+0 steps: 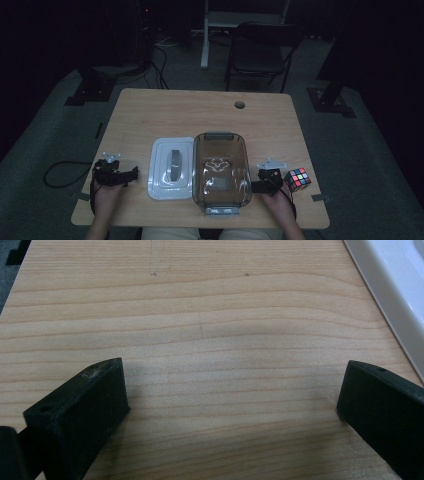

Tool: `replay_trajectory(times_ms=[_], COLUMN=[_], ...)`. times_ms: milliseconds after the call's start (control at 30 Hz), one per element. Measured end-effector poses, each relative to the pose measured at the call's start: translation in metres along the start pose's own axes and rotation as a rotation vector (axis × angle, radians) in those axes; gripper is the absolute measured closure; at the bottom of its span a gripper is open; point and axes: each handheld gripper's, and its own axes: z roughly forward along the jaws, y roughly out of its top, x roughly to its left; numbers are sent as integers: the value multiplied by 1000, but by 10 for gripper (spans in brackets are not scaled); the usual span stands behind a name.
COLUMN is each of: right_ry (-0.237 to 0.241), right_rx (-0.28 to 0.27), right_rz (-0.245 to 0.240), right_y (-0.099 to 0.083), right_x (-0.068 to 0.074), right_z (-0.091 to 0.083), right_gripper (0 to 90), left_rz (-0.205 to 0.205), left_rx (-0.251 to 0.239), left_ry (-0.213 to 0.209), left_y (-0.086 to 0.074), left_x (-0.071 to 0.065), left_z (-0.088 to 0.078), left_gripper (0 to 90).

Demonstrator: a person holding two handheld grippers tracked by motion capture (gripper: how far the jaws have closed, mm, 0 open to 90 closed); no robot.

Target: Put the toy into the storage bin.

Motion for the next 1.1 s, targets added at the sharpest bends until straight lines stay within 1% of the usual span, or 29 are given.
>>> replay_trajectory(times_ms=[100,200,300,367,433,533,633,733,800,900,1000,1033,1067,1100], right_ry=[-4,-29,-34,-32,-18,-21,-21,-31,-52,-70,-97,-104,-104,-113], right_rx=[3,5,19,25,16,-5,-41,-69,-85,-104,-120,-132,-132,-138], right_rz=[1,-14,-23,-17,-2,12,36,40,39,49,59,62,62,70], right_y=[0,0,1,3,5,9,13,17,18,17,13,11,11,10], right_x=[-1,0,2,3,4,3,0,-4,-7,-13,-22,-24,-24,-27], right_z=[-1,-3,-4,-6,-11,-22,-36,-49,-56,-65,-75,-78,-78,-82], right_gripper=[127,144,144,144,144,143,133,133,133,134,144,144,144,144], left_rz=[0,-1,1,1,1,0,0,0,0,0,0,0,0,1], left_rx=[0,0,0,0,0,-1,-1,-1,-1,0,0,0,0,-1], left_ry=[1,1,1,1,0,0,0,0,0,-1,-1,-1,-1,-1], left_y=[0,0,0,0,0,0,0,0,0,0,0,0,0,0], left_x=[0,0,0,0,0,0,0,0,0,0,0,0,0,0], left_z=[0,0,0,0,0,0,0,0,0,0,0,0,0,0], left_gripper=[6,6,6,6,6,6,5,6,6,6,6,6,5,5])
